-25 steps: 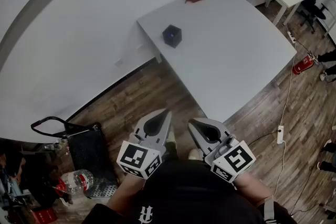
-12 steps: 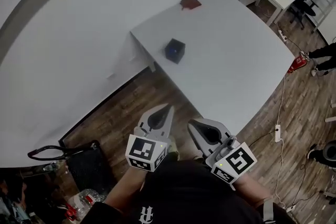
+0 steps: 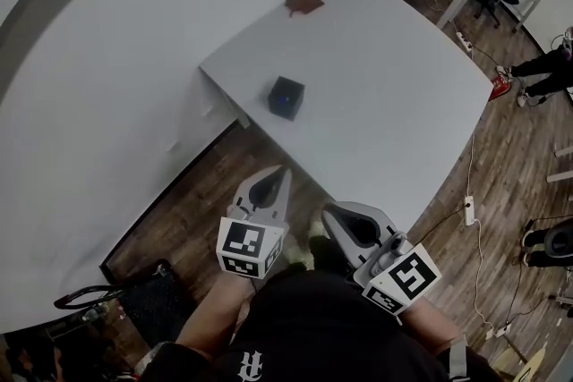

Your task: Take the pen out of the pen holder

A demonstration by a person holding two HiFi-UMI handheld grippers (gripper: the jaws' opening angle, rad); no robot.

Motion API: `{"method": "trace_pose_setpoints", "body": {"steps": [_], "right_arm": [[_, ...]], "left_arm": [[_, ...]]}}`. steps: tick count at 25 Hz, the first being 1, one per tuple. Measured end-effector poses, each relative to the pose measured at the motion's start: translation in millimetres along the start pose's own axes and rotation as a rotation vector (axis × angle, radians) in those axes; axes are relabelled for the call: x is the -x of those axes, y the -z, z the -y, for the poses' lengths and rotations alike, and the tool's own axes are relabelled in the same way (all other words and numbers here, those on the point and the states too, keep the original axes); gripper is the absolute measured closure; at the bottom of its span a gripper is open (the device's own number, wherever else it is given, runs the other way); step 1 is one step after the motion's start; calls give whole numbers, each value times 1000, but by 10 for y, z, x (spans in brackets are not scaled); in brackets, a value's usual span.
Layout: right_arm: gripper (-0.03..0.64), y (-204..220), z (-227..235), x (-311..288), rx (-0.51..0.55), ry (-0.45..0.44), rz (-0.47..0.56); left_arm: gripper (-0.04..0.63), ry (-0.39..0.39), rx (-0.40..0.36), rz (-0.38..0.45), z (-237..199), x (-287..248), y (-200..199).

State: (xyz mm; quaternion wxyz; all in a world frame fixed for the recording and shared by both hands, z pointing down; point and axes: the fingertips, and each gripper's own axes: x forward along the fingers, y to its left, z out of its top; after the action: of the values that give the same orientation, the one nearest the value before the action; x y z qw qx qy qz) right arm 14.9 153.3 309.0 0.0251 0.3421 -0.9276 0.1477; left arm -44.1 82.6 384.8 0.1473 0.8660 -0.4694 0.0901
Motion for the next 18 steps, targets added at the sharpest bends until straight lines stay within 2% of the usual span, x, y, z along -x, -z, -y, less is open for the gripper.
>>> {"method": "trace_pose_setpoints", "body": {"steps": [4,10,18], "right_arm": [[600,-37,194,-126,-11,-2,2],[600,-171,592,-382,-29,-34,10],[600,-256,1187,-655,-117,-81,0]], "left_arm": [[589,-5,-8,-22,-131,-262,21],[589,-53,-23,-75,-445,-687,58],[588,-79,-30,-152,-718,-1237,196]]}}
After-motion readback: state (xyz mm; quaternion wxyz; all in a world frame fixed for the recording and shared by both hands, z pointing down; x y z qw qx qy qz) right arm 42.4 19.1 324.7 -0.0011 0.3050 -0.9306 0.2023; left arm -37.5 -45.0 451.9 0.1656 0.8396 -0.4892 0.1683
